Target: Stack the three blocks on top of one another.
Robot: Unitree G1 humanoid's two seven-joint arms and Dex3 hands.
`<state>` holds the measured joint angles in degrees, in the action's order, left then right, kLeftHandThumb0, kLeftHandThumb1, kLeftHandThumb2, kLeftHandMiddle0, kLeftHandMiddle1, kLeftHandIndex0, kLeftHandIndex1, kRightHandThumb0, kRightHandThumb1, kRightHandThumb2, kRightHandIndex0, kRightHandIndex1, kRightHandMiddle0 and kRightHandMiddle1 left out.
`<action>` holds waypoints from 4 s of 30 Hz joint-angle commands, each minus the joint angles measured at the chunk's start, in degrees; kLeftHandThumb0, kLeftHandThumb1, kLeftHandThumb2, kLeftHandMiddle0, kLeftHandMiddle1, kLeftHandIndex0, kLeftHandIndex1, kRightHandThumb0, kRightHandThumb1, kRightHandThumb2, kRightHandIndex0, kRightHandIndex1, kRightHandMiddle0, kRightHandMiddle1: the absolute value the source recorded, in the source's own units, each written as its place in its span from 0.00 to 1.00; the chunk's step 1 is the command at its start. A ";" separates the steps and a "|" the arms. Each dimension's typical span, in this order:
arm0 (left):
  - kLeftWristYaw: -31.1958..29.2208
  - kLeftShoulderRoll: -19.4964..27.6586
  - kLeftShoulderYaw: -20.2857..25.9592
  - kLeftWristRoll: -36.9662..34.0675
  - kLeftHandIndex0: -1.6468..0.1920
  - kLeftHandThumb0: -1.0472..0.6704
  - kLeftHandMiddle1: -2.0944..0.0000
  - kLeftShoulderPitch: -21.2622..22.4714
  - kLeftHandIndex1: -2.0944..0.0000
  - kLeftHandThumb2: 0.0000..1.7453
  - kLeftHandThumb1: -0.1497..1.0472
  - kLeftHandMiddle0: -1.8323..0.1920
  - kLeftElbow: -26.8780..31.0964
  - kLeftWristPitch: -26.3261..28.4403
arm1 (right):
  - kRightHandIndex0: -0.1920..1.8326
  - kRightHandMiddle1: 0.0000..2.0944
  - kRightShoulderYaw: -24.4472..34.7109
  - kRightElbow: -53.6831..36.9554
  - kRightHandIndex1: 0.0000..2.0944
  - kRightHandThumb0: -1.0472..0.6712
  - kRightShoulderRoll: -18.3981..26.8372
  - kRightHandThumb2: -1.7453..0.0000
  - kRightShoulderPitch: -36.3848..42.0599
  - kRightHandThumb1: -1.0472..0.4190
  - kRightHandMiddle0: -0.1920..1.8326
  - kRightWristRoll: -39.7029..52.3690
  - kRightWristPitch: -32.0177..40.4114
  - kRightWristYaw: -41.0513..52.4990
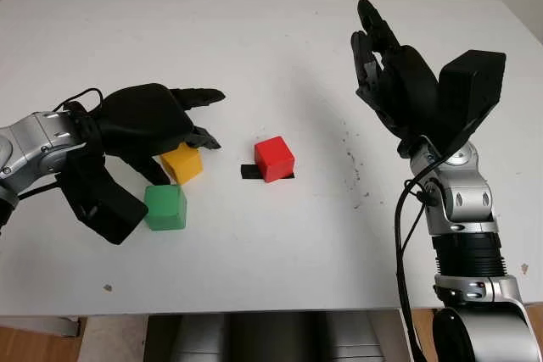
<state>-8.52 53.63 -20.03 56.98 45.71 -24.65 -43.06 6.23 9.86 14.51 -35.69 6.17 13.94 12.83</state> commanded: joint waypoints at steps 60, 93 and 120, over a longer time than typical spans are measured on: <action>-18.96 -8.66 11.08 -40.49 0.72 0.32 0.98 -0.03 0.25 0.03 0.95 0.77 -0.81 16.73 | 0.03 0.02 0.51 0.35 0.02 0.19 0.60 0.63 0.01 0.00 0.05 0.78 -1.78 1.21; -25.25 -22.68 13.49 -52.29 0.73 0.32 0.97 -2.74 0.21 0.03 0.94 0.83 8.23 39.09 | 0.02 0.02 0.24 0.08 0.02 0.21 0.78 0.64 0.53 0.00 0.03 1.01 -1.58 1.88; -31.24 -24.98 8.18 -44.69 0.69 0.32 0.97 10.77 0.23 0.03 0.91 0.80 -1.09 39.03 | 0.02 0.02 0.11 -0.05 0.02 0.21 0.08 0.64 1.16 0.00 0.03 1.27 -1.63 1.30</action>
<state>-39.54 28.99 -11.79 12.33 54.26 -25.60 -3.39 6.20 10.04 14.58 -34.90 7.17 12.95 14.01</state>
